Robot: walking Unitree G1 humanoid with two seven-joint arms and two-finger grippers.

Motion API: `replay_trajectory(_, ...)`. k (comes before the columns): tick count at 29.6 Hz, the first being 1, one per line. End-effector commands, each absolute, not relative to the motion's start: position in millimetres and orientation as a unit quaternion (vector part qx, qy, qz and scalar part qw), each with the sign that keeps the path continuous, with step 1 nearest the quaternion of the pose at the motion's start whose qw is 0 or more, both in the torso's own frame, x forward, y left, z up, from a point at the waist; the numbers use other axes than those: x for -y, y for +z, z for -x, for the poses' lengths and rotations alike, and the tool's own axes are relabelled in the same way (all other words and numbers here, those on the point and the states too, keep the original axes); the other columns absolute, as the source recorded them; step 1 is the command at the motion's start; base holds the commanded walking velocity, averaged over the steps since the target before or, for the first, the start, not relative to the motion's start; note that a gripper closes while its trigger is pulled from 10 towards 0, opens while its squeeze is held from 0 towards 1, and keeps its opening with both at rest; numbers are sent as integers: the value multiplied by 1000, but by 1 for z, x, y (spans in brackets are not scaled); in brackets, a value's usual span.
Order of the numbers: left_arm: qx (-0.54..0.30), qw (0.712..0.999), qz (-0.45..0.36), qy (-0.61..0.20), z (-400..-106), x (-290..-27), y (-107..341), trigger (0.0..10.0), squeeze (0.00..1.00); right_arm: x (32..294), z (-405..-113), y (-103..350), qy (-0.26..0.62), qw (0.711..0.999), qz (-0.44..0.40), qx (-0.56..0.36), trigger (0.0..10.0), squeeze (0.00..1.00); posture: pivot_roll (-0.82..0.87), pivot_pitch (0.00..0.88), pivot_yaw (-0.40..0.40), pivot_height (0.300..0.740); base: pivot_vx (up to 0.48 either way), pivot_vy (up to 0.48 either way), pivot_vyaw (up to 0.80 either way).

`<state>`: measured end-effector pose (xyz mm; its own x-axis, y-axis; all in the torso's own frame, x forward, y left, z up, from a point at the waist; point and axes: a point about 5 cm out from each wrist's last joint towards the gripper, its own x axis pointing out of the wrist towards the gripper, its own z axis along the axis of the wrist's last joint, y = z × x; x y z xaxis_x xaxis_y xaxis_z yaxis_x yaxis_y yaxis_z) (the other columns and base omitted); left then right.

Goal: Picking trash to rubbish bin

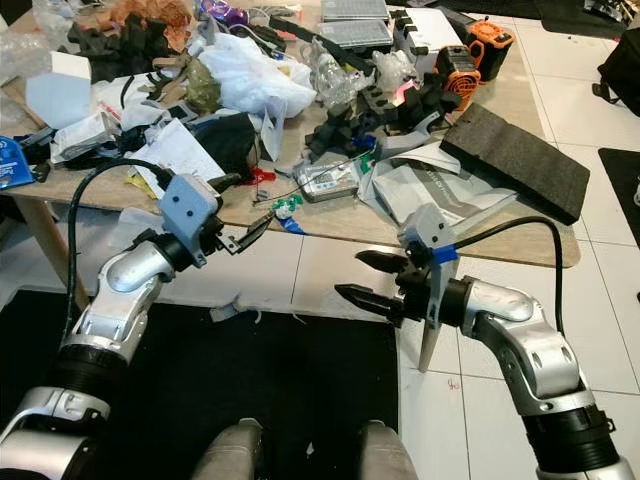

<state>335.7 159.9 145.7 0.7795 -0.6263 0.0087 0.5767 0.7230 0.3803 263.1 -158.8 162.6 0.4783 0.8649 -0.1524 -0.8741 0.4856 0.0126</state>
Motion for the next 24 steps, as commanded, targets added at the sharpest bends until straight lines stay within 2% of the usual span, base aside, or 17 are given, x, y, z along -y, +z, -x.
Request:
replay_trajectory(1, 50, 927, -177, -327, -337, -157, 137, 10000, 0, 155, -259, 165, 515, 854, 28, -65, 10000, 0, -43, 163, -1, 740, 0, 0, 0)
replay_trajectory(11, 53, 931, -122, -340, -352, -156, 147, 10000, 0, 164, -259, 159, 486, 868, 55, -81, 10000, 0, -54, 177, 17, 740, 0, 0, 0)
replay_trajectory(20, 72, 900, -74, -424, -349, -139, 159, 10000, 0, 166, -259, 158, 477, 873, 59, -83, 10000, 0, -59, 178, 22, 740, 0, 0, 0)
replay_trajectory(21, 72, 886, -60, -455, -346, -133, 162, 10000, 0, 167, -259, 158, 474, 874, 62, -85, 10000, 0, -62, 176, 22, 740, 0, 0, 0)
replay_trajectory(24, 71, 877, -59, -472, -344, -129, 162, 10000, 0, 168, -259, 158, 471, 876, 64, -86, 10000, 0, -61, 172, 21, 740, 0, 0, 0)
